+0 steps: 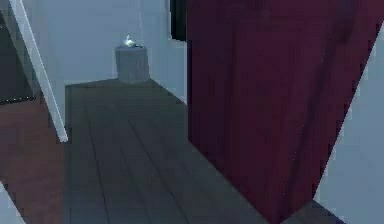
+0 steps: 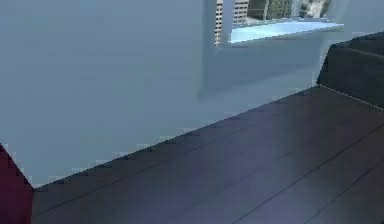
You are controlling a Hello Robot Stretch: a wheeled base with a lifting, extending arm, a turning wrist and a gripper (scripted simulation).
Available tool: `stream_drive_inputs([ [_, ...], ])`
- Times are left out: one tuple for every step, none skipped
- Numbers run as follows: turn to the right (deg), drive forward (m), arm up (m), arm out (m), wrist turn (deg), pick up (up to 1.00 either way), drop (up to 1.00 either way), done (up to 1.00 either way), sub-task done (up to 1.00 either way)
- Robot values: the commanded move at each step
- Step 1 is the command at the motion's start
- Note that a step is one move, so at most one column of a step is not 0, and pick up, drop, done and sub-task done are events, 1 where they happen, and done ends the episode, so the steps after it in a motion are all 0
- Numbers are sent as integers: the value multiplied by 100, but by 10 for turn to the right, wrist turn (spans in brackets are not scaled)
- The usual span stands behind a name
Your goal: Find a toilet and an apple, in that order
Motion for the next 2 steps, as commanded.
stream_drive_inputs([
  [450, 0, 0, 0, 0, 0, 0, 0, 0],
  [150, 0, 0, 0, 0, 0, 0, 0, 0],
])
